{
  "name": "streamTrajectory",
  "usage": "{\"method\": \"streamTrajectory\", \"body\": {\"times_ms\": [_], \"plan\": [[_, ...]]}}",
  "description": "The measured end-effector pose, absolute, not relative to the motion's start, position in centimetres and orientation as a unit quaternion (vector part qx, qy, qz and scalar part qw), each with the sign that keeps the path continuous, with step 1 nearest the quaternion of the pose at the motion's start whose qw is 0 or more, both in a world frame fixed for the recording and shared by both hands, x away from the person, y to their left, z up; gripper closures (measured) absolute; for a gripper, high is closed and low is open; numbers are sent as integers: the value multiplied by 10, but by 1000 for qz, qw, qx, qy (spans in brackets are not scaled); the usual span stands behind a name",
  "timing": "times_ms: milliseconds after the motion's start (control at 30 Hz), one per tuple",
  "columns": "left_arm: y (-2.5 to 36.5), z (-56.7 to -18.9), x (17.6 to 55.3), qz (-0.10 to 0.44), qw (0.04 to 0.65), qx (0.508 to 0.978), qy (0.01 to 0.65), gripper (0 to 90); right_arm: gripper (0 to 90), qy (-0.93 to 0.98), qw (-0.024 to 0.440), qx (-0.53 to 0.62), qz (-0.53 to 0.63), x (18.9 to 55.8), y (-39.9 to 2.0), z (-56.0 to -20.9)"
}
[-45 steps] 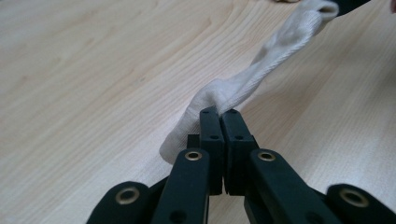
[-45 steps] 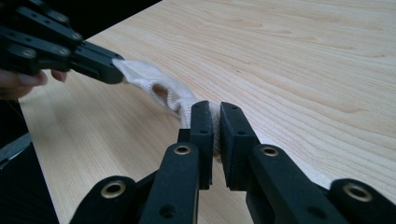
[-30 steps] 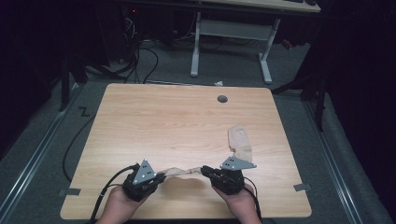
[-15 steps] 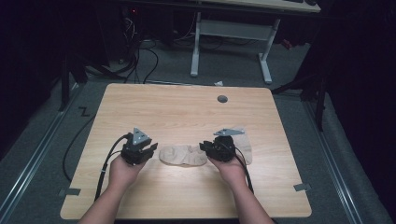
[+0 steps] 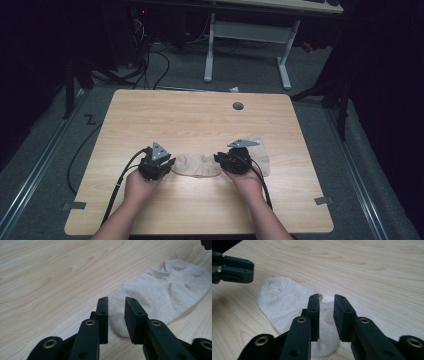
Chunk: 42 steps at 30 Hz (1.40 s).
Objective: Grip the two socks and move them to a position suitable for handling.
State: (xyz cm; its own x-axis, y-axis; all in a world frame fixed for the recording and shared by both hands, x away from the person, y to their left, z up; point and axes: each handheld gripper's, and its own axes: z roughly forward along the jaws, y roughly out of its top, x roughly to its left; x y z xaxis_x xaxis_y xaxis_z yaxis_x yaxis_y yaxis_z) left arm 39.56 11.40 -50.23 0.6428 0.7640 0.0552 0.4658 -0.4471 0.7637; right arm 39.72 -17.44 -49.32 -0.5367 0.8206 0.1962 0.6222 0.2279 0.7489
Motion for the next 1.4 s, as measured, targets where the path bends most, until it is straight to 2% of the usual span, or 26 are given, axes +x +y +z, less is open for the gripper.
{"method": "streamTrajectory", "body": {"times_ms": [167, 367, 567, 833, 1033, 1400], "plan": [[109, -515, 405, 190, 353, 835, 376, 805, 900, 792, 140, 452, 386, 397, -168, -503], [105, -525, 404, 198, 326, 851, 361, 888, 900, 820, 144, 435, 342, 397, -157, -523], [108, -524, 391, 174, 329, 858, 353, 887, 898, 830, 147, 418, 339, 387, -156, -524], [107, -520, 347, 151, 323, 881, 311, 878, 884, 836, 147, 403, 341, 351, -169, -524], [103, -519, 308, 160, 313, 898, 267, 868, 876, 843, 137, 384, 350, 320, -176, -525], [107, -519, 304, 147, 320, 895, 273, 861, 873, 844, 136, 383, 350, 305, -174, -525]]}}
